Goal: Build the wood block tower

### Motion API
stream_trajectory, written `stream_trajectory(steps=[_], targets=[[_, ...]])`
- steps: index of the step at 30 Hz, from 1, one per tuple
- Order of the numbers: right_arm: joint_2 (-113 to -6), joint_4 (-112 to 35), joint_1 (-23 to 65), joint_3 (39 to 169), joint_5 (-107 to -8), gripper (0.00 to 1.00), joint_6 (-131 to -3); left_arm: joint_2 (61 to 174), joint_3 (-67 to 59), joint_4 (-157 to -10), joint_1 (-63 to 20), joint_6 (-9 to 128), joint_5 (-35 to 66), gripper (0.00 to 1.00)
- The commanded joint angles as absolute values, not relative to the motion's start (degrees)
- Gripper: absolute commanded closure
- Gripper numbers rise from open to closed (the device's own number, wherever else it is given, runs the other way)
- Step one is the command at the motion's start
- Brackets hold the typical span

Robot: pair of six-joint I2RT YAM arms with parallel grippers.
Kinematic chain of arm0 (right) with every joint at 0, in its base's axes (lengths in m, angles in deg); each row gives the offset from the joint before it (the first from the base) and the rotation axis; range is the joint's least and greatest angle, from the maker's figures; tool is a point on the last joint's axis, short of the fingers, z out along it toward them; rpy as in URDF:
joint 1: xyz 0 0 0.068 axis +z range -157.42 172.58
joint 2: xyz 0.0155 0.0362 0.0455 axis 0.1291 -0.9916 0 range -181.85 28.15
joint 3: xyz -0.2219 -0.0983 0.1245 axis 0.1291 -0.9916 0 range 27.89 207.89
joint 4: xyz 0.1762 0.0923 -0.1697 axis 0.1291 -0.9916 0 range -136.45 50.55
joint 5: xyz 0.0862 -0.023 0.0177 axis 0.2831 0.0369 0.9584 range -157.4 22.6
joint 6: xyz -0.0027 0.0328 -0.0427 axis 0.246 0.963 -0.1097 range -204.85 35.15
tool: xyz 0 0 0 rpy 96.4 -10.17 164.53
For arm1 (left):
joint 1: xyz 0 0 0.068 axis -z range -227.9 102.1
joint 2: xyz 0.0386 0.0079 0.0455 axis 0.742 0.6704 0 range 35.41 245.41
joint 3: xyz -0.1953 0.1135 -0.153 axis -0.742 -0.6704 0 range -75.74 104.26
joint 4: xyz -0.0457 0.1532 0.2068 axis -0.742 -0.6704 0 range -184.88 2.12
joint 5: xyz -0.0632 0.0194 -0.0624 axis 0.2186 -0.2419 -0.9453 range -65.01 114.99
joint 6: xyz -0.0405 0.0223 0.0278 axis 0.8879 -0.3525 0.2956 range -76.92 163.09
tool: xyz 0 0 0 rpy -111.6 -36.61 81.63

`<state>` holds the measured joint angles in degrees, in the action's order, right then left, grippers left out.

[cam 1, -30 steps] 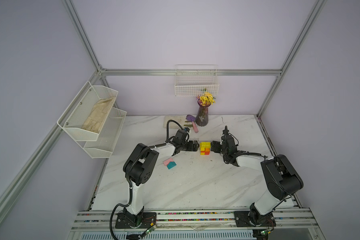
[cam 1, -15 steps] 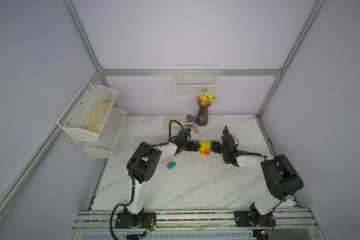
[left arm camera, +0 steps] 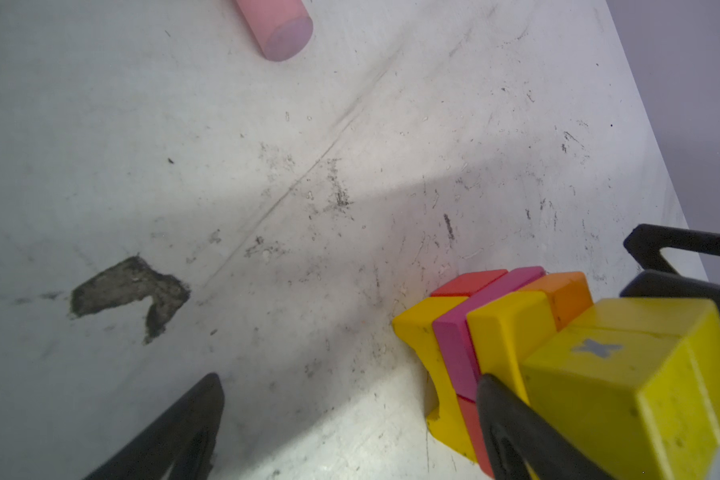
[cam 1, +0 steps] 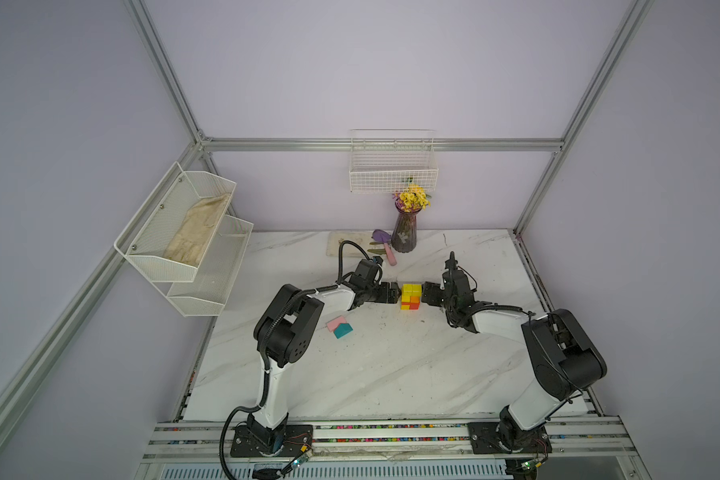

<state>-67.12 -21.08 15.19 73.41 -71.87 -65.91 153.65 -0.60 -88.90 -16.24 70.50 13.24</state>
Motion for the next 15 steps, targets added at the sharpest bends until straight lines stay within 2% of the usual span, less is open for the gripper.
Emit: stream_trajectory(steps=[1,15], targets=[[-67.6,-21.3,15.4,74.6,-71.2,0.18,-66.3,153.0,3.9,-87.6,-15.8,70.4,12.6,0.07],[-67.5,-21.3,15.4,74.5,-71.8,0.18,-66.2,147.8,-2.5,-84.5,-14.6,71.6,15.1,0.07]])
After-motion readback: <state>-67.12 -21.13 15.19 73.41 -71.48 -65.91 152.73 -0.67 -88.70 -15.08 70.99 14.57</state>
